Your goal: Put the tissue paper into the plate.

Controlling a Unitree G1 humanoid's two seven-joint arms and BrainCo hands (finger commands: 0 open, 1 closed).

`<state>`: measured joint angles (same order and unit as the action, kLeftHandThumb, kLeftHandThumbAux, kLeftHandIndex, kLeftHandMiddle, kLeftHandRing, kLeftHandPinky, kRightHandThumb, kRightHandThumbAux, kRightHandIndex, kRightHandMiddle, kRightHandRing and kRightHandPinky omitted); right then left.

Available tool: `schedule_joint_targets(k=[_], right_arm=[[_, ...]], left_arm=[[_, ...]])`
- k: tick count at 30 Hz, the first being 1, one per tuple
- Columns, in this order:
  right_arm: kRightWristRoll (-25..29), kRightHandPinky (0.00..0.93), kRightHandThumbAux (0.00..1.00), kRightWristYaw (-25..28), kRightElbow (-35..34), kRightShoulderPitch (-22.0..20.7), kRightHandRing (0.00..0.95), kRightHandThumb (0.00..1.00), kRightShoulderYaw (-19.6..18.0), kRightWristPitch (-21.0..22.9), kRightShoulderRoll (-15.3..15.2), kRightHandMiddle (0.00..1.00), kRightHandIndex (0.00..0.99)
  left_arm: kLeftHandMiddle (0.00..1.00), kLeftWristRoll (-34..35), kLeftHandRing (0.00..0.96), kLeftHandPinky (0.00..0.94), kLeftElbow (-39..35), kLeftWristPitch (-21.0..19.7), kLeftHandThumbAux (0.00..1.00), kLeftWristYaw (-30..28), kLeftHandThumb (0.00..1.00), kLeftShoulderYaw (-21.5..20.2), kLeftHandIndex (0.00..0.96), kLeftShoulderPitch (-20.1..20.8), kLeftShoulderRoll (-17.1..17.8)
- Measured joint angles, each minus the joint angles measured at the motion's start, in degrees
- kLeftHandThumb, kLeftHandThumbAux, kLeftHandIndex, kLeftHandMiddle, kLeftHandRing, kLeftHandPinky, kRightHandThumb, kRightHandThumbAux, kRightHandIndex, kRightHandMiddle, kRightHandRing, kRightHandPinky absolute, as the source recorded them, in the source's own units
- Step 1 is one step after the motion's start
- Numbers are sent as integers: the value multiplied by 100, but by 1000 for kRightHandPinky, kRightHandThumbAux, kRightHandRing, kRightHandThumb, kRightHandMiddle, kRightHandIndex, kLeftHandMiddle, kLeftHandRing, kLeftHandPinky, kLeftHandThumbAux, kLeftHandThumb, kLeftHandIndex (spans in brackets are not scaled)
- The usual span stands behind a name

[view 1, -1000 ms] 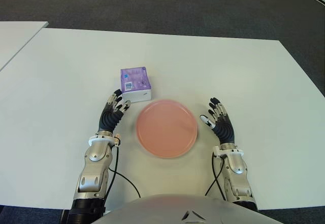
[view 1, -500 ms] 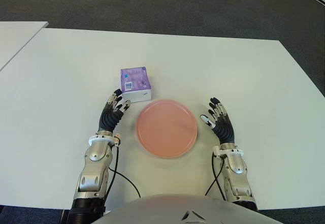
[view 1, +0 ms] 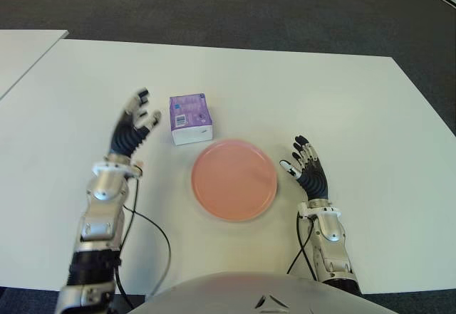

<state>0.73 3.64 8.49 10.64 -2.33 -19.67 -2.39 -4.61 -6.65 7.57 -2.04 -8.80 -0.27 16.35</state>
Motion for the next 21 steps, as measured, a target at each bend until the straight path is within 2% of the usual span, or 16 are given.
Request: schedule_joint_targets(k=[2,5,14,21], right_arm=[[-6,0,699,-1,2,-9,0,0,10,-6,3,0,0],[-14,0,701,-9,12,-35,0,0,16,-6,5,0,0],[-49,0,709,-30,123,-119,0,0,42,-35,-2,0,0],[-42,0,714,-33,204,-194,0,0,73,-88,3,0,0]], left_arm=[[0,-312,0,0,23,382,546,189,28,-19,0,131,142],[0,-670,0,0,41,714,529,351,51,-4,0,246,287],[0,-1152,0,0,611,971,518,346,115,29,0,987,941],[0,-1519,0,0,1660,1647,521,346,177,150,0,1620,1589]])
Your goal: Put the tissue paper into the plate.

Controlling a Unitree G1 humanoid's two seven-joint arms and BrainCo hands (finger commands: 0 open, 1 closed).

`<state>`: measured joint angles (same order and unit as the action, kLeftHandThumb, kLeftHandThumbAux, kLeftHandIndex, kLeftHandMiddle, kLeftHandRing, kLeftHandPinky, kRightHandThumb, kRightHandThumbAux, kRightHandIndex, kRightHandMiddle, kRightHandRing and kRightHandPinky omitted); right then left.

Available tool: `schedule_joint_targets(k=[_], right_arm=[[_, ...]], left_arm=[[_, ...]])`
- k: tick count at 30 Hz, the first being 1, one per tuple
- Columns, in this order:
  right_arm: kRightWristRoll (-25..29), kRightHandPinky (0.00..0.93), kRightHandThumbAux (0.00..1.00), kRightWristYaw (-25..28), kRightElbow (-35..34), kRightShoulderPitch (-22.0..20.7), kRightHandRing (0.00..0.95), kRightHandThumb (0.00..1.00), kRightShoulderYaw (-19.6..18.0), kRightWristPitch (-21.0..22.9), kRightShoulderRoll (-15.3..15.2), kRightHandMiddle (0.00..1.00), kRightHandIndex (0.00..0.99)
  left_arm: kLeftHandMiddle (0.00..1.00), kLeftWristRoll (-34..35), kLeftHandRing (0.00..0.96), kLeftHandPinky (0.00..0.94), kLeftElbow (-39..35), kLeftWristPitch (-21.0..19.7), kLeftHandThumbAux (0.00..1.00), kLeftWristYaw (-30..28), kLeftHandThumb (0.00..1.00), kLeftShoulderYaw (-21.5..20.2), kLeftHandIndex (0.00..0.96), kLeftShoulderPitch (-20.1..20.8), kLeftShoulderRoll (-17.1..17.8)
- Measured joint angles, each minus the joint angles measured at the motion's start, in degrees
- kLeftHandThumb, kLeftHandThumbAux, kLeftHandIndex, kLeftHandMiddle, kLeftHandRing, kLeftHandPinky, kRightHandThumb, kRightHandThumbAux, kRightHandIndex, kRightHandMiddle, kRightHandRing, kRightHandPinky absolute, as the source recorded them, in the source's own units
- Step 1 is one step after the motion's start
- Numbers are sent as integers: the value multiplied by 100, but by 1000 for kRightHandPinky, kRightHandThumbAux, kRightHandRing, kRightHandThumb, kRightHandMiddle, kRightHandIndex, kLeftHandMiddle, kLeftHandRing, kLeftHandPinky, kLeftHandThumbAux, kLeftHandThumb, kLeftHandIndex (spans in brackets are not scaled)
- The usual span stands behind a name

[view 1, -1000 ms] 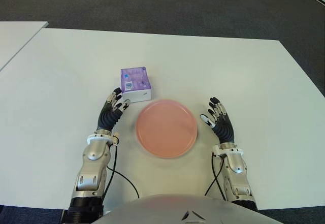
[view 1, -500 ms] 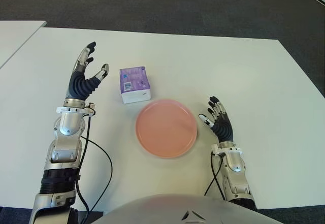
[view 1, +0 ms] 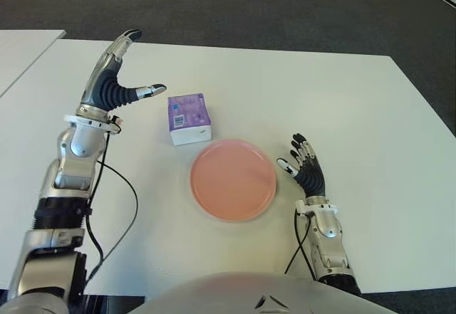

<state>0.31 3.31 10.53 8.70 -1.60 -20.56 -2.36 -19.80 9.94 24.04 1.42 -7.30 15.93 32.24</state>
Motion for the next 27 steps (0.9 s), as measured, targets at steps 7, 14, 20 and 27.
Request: schedule_joint_targets(k=[7,14,20,27], right_arm=[[1,0,717,0,80,-52,0,0,6,-105,-2,0,0],[5,0,712,-7,170,-106,0,2,5,-152,-1,0,0],[44,0,700,3,256,-205,0,19,14,-155,30,0,0],[84,0,690,16,311,-268,0,38,11,-233,58,0,0]], left_arm=[[0,-488,0,0,633,348,494,-2,164,329,0,444,470],[0,-886,0,0,927,412,454,-126,144,865,0,868,621],[0,-1178,0,0,1232,260,411,-764,123,1588,0,1269,532],[0,-1654,0,0,2059,434,386,-789,87,2252,0,1618,447]])
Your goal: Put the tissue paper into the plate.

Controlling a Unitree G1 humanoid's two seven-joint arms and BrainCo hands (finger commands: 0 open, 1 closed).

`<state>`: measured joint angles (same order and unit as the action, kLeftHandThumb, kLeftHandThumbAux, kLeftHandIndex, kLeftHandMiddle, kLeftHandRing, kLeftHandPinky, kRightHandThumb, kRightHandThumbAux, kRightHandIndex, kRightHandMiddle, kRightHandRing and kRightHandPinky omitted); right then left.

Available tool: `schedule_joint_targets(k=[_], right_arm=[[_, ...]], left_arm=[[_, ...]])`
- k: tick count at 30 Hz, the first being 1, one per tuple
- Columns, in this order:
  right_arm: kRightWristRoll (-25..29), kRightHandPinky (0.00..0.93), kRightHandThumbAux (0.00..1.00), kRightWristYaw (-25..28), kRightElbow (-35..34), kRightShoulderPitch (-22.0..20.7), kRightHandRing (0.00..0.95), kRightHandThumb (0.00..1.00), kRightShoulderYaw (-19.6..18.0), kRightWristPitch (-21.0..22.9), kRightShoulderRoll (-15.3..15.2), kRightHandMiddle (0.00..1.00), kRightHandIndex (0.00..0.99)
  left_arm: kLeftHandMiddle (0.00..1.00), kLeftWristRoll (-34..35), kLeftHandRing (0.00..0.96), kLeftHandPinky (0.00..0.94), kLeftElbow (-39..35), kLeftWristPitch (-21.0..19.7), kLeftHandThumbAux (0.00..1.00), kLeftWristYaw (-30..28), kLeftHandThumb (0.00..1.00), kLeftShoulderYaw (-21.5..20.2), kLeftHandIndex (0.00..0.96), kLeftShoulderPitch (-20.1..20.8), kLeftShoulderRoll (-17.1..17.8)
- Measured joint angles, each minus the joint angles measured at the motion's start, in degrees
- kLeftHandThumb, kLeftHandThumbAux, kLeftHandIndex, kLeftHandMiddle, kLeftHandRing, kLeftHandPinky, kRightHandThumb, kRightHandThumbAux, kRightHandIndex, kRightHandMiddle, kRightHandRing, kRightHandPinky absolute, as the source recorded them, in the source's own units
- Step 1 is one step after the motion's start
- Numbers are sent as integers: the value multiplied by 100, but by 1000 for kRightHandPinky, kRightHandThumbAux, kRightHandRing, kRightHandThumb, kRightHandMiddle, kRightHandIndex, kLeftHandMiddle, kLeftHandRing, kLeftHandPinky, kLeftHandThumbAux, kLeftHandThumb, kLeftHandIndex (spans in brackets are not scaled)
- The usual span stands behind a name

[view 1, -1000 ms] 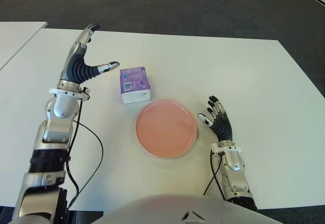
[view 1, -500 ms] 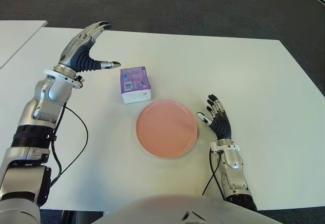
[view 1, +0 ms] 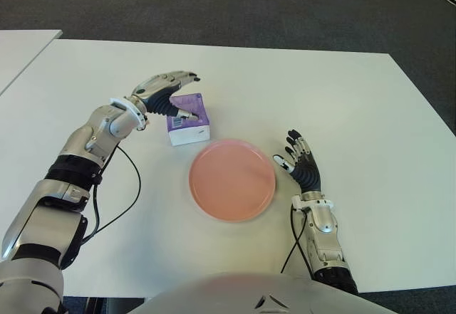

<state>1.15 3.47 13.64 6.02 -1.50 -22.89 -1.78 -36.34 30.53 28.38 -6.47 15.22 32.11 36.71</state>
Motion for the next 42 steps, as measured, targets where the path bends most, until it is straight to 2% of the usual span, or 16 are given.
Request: schedule_joint_targets(k=[6,12,25,38,42], right_arm=[[1,0,691,1,59,-43,0,43,1,-53,0,0,0],[1,0,689,-5,81,-43,0,50,-3,-54,-1,0,0],[-1,0,701,0,71,-15,0,32,-1,-53,-16,0,0],[-1,0,717,13,69,-13,0,19,3,-55,-34,0,0],[10,0,723,120,200,-30,0,8,0,-189,-74,0,0]], left_arm=[[0,-85,0,0,531,134,382,-76,59,383,0,110,-68],[0,46,0,0,970,273,389,-334,55,592,0,151,-299],[0,529,0,0,1242,438,376,-792,71,613,0,338,-484],[0,661,0,0,1217,424,385,-879,79,607,0,338,-486],[0,662,0,0,1177,419,395,-879,76,597,0,337,-459]])
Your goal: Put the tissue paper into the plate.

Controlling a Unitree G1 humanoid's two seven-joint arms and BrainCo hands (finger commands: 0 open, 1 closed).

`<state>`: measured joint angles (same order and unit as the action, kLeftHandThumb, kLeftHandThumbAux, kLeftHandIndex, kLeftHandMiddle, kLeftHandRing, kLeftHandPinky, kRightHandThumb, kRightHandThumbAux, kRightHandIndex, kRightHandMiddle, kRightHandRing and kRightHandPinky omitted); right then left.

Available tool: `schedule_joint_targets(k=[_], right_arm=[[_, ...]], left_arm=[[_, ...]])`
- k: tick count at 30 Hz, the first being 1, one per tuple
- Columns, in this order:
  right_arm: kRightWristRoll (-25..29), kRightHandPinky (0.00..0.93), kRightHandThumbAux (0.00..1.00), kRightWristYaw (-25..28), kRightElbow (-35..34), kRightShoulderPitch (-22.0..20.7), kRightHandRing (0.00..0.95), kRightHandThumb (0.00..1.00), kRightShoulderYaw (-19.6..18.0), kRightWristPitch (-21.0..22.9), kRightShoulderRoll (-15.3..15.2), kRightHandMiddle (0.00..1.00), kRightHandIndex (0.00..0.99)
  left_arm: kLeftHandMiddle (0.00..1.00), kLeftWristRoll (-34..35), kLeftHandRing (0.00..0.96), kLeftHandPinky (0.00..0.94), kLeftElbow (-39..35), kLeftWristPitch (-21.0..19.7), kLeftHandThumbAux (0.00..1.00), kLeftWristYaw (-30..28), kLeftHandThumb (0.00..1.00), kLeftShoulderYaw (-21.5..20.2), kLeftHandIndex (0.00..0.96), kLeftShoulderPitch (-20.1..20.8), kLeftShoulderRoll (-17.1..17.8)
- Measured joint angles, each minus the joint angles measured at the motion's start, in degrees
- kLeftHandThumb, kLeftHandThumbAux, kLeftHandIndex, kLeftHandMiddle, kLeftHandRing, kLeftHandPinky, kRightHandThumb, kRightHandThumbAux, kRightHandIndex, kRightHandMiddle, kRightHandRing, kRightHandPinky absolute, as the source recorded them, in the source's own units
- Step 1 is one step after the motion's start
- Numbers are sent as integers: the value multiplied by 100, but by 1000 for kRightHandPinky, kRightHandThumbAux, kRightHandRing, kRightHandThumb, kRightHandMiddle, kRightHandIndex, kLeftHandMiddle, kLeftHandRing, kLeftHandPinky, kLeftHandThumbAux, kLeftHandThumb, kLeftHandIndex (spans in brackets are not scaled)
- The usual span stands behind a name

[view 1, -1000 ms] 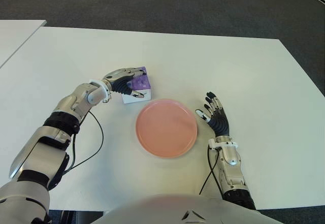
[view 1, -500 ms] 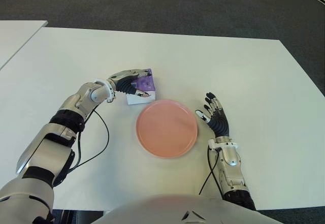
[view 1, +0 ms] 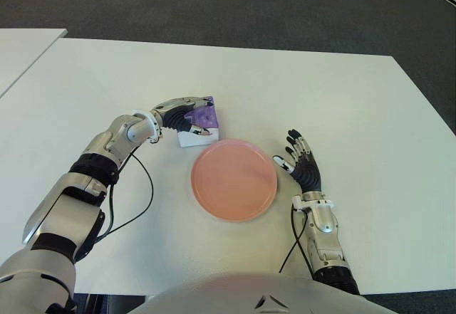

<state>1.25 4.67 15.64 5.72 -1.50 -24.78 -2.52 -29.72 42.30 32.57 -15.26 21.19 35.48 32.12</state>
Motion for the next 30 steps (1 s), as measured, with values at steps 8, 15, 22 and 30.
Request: schedule_joint_targets(k=[8,15,22,30], right_arm=[[84,0,721,238,238,-135,0,0,-18,-149,-110,0,0],[123,0,710,372,288,-150,0,0,-29,-163,-163,0,0],[123,0,692,408,302,-153,0,0,-57,-168,-183,0,0],[117,0,673,443,384,-153,0,0,-110,-341,-221,0,0]], left_arm=[[0,-42,0,0,-159,-28,400,25,71,-8,0,-13,76],[0,-218,0,0,-304,-46,403,236,68,-8,0,-50,157],[0,-372,0,0,-504,-157,415,361,56,-22,0,-55,304],[0,-1054,0,0,-439,-212,390,996,28,136,0,-43,547]])
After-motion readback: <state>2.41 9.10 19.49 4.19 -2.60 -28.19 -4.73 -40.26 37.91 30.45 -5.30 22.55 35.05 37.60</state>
